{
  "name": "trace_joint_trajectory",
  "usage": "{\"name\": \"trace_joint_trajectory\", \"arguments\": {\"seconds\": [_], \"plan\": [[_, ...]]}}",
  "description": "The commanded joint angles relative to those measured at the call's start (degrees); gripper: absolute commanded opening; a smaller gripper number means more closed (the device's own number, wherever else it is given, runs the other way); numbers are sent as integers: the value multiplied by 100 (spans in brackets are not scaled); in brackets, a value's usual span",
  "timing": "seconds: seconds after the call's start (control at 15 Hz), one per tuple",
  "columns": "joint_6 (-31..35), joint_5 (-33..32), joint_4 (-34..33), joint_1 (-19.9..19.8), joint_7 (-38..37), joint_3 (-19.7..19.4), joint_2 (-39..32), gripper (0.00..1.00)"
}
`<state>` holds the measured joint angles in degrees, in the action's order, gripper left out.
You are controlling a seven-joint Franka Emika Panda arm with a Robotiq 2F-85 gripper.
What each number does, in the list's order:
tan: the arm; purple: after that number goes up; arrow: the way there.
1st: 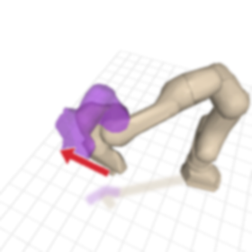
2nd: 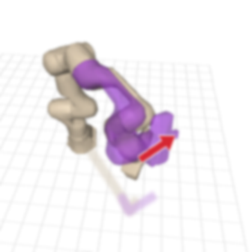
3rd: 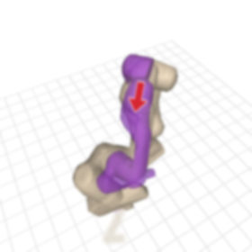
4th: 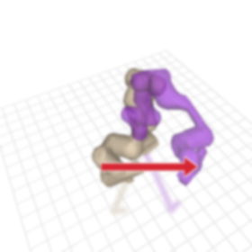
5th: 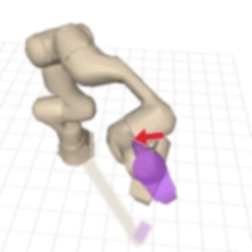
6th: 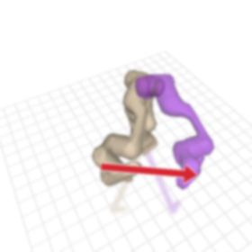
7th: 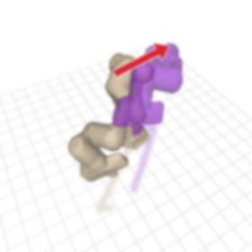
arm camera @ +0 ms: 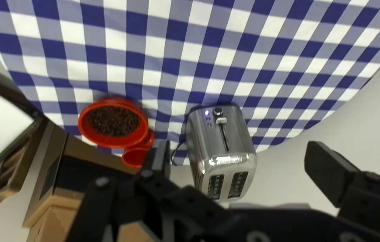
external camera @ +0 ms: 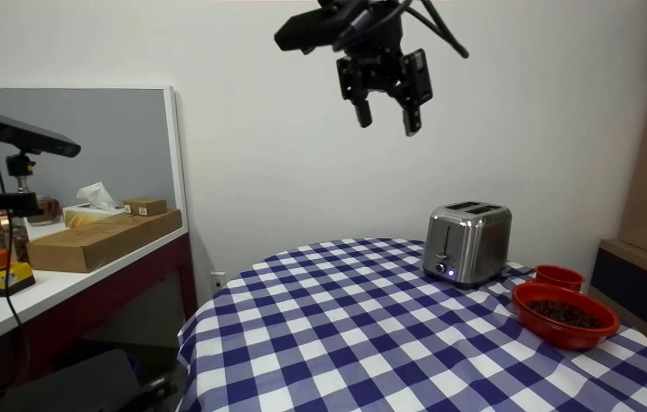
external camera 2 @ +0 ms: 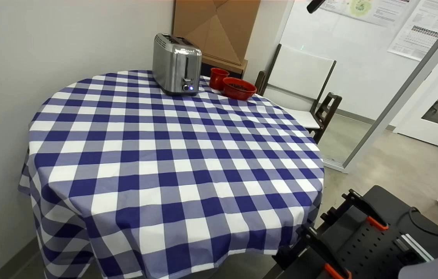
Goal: Switch on the toaster
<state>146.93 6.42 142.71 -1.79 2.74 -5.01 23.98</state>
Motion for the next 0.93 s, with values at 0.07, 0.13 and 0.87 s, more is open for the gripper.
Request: {"name": "trace_joint_trajectory", "arguments": {"seconds": [0.07, 0.13, 0.87], "plan": [[1308, -400, -1141, -199, -61, 29, -1801, 100], [1438, -561, -1376, -265, -173, 59, -2166, 100], [792, -1051, -4310, 7, -968, -38, -5457, 100]]}}
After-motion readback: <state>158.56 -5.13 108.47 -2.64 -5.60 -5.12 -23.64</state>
